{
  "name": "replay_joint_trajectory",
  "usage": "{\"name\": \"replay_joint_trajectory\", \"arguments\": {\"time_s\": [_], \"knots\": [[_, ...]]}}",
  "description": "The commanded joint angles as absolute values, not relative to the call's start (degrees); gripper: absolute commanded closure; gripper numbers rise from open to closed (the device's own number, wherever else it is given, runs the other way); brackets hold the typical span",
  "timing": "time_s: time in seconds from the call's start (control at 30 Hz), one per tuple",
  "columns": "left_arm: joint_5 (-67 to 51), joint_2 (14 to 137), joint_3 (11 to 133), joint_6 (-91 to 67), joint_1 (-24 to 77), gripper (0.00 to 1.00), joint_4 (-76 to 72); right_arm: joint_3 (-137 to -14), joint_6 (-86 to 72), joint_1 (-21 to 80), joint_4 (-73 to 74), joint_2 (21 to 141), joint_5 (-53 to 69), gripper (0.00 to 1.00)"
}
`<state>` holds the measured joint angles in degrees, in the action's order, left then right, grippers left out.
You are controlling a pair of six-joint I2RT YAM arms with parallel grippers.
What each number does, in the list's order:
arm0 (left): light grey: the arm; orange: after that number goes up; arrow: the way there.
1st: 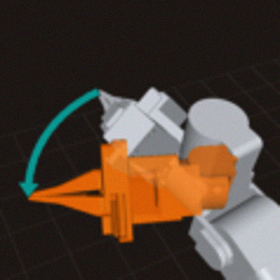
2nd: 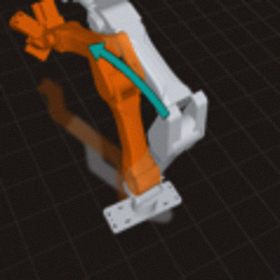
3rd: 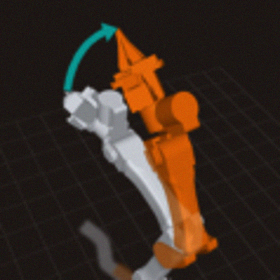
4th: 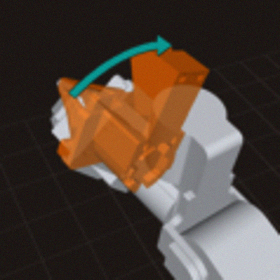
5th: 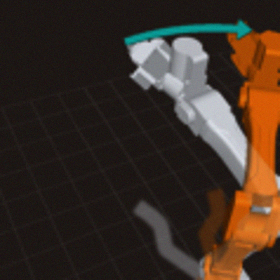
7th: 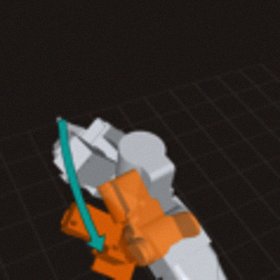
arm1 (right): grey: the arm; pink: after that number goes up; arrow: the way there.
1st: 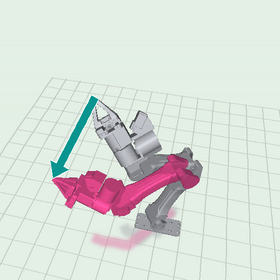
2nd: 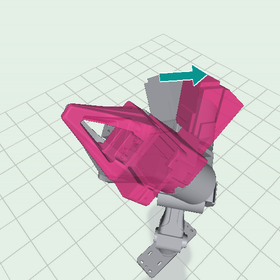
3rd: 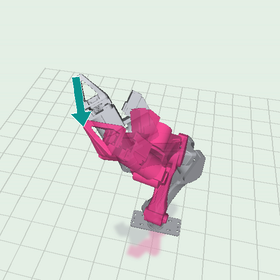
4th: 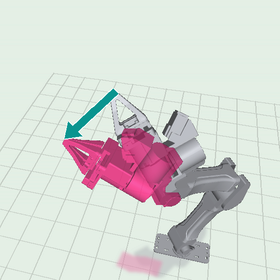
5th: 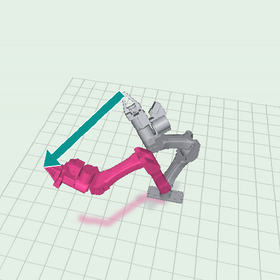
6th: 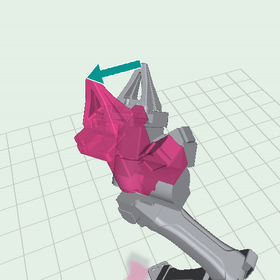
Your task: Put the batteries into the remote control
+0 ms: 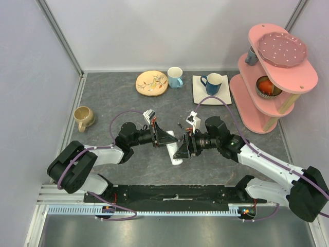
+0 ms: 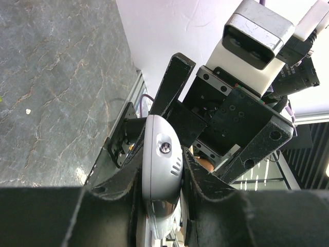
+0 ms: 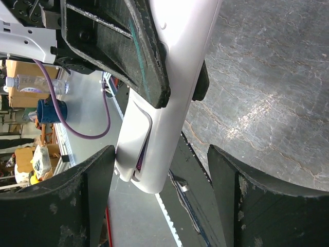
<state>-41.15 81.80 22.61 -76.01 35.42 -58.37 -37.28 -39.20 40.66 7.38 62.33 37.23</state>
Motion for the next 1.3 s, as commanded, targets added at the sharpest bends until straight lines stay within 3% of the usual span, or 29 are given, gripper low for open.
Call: {"name": "replay_joint_trajectory", "arguments": {"time_s": [0.0,1.03,1.13,1.27], "knots": [[-43.2,79.7,23.8,-75.0,35.2,0.98,-60.8,-37.7,-38.1,40.8,7.7,62.5,36.1,0.21],[-43.6,79.7,22.5,-77.0,35.7,0.98,-65.0,-37.4,-39.5,40.7,5.8,62.7,34.9,0.29],[-43.7,79.8,22.1,-77.2,35.7,0.98,-65.7,-37.4,-39.8,40.6,5.1,62.8,34.9,0.31],[-43.9,80.1,21.6,-77.3,35.8,0.98,-66.4,-37.0,-40.7,40.7,2.9,62.8,35.9,0.44]]}}
